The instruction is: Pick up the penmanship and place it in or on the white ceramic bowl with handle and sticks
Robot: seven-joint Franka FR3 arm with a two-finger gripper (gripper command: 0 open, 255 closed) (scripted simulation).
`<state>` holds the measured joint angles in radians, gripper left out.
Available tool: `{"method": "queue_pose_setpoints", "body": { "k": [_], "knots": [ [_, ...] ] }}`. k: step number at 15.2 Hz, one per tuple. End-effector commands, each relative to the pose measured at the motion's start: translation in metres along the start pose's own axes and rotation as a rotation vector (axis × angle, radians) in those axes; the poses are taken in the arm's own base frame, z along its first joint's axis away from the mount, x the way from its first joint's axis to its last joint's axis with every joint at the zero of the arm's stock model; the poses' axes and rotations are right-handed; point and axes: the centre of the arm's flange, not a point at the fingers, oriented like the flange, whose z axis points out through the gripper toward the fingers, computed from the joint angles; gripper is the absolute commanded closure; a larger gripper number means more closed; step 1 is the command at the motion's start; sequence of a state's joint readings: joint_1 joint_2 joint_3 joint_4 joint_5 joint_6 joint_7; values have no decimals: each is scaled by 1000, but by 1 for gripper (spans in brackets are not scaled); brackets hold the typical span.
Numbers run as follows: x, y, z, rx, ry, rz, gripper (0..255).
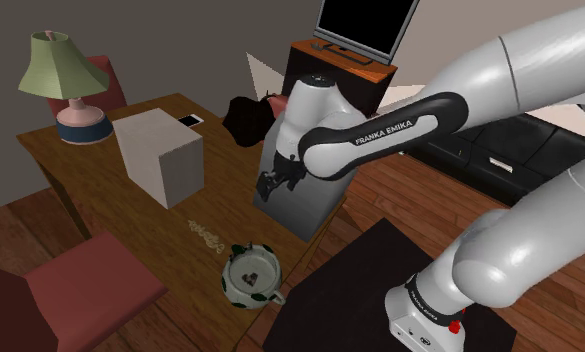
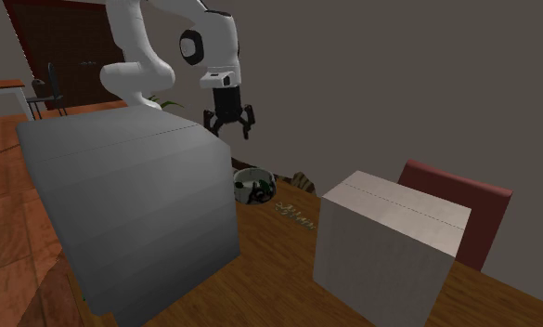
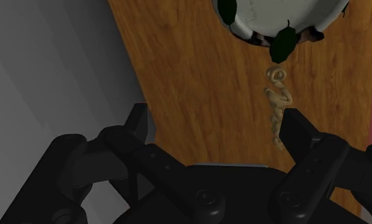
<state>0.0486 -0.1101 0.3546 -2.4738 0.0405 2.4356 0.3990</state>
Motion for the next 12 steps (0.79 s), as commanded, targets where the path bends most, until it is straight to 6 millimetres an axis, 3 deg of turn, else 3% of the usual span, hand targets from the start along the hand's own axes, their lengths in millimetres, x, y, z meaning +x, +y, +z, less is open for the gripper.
{"method": "queue_pose_setpoints", "body": {
  "k": [1,12],
  "knots": [
    [11,-15,22,0,4,-1,0],
    [59,-92,135,-9,18,-9,0]
  ]
}}
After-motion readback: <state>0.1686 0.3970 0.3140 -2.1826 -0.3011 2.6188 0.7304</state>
